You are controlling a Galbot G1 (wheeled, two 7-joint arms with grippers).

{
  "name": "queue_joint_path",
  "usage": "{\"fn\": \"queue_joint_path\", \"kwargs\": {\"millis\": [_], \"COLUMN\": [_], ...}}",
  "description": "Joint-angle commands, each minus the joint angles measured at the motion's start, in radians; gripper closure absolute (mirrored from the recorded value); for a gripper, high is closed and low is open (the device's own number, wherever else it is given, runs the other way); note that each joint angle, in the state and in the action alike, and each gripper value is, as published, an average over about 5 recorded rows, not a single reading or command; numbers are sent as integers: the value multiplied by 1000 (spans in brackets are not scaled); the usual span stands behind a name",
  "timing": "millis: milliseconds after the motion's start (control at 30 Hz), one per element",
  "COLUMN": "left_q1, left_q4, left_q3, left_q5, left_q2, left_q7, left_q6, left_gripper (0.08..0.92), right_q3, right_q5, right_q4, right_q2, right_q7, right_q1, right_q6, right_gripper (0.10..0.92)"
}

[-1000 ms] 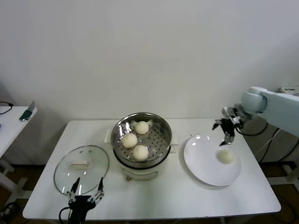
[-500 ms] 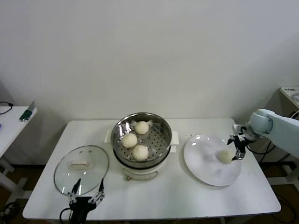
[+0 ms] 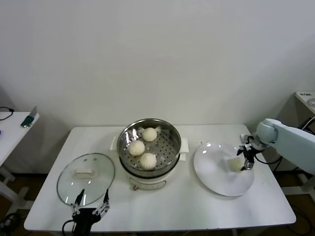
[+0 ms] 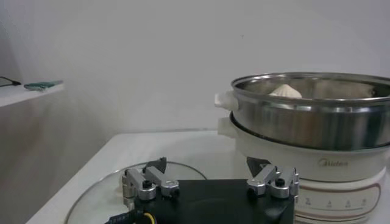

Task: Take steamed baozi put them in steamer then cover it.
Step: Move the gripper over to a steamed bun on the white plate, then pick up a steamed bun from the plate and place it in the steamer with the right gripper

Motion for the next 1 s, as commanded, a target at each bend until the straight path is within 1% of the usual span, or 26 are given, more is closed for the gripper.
{"fn": "queue_joint_path", "kwargs": {"millis": [33,100,200,367,533,700,833,1000], "left_q1": [1,2,2,2,-1,-8,-13,-17], "left_q4": [-2,-4,-6,-7,-7,-8,-10,-9], "left_q3": [0,0,0,2,7,5,3,5], "left_q5": [0,0,0,-1,-2,-4,-7,-10], "left_q2": [-2,-2,-2,-2,0,7,14,17], "left_q7": [-1,-1,-1,-2,-2,-1,0,1], "left_q6": [-1,-1,0,-1,0,5,7,7], "left_gripper": [177,177,177,177,177,177,177,177], "right_q3": [20,11,0,-80,-312,-518,-525,-434], "right_q5": [-8,-3,5,59,229,441,586,677], "right_q4": [-43,-35,-20,47,190,369,464,539], "right_q2": [37,33,25,-1,-4,63,150,262], "right_q7": [-18,-26,-33,-35,-23,-16,1,57], "right_q1": [-25,-18,-4,100,424,774,918,917], "right_q6": [3,1,-5,-17,-45,-107,-165,-243], "right_gripper": [292,342,394,430,432,433,433,431]}}
